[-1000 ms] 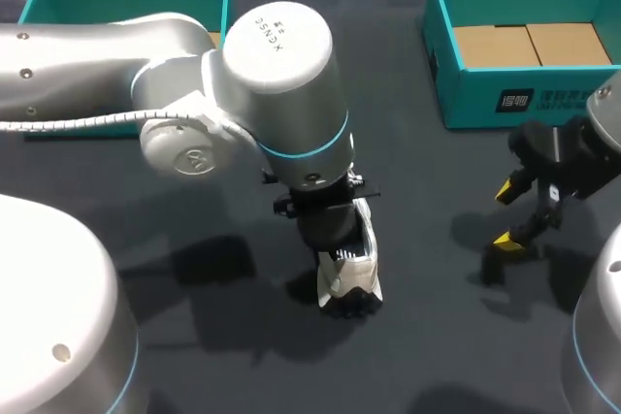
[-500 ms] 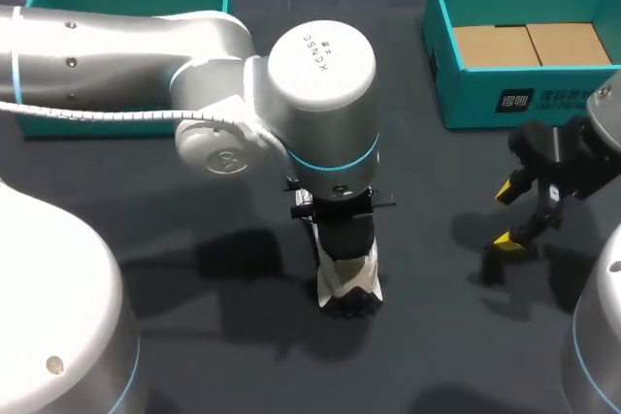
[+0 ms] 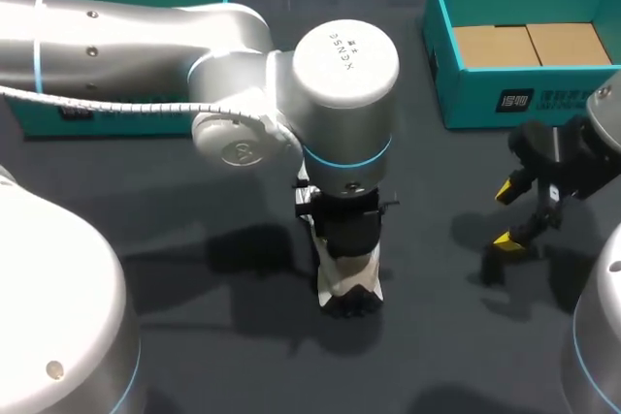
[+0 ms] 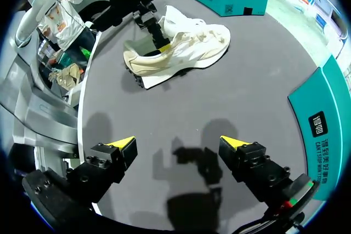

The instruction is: Take the shoe out of the shoebox, open the shoe tongue, remove and reinsert the insole, then place the shoe into the shoebox

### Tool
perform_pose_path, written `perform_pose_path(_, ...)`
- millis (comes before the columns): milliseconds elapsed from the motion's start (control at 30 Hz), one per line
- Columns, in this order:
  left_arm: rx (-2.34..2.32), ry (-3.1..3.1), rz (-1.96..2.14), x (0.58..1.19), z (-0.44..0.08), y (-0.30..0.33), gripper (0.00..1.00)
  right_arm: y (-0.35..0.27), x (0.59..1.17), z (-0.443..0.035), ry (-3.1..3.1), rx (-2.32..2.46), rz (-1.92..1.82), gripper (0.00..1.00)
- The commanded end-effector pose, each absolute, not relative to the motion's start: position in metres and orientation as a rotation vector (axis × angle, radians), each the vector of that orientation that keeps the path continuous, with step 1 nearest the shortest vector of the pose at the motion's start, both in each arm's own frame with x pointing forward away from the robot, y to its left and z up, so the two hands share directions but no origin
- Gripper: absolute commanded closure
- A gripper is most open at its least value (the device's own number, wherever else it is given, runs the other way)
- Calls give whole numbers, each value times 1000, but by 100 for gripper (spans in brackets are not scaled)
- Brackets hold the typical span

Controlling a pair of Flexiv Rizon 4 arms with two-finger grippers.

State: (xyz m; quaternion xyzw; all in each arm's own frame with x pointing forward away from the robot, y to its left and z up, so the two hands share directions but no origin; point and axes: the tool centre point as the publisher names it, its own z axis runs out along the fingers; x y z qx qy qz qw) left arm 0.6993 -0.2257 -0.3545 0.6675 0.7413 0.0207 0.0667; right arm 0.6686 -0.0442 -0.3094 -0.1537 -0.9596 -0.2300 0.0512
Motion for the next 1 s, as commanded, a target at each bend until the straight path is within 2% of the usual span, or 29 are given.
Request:
perform_pose_path(33, 2011, 2228, 46, 700, -348, -217, 15, -44, 667, -309, -2923, -470, -698, 0)
perform_pose_path(100, 2011, 2227, 42, 701, -347, -216, 5, -44, 667, -309, -2923, -470, -698, 0)
perform_pose_path(167, 2014, 2229, 30, 702, -346, -216, 1, -44, 667, -309, -2923, -470, -698, 0)
perform_pose_path(400, 2040, 2247, -25, 709, -344, -217, 0, -44, 667, -309, -2923, -470, -698, 0)
perform_pose_path(533, 2044, 2262, -52, 715, -342, -217, 2, -44, 667, -309, -2923, -470, -698, 0)
perform_pose_path(767, 2039, 2284, -76, 725, -341, -216, 15, -44, 667, -309, -2923, -470, -698, 0)
perform_pose_path(1000, 2029, 2299, -79, 726, -342, -216, 16, -44, 667, -309, -2923, -470, -698, 0)
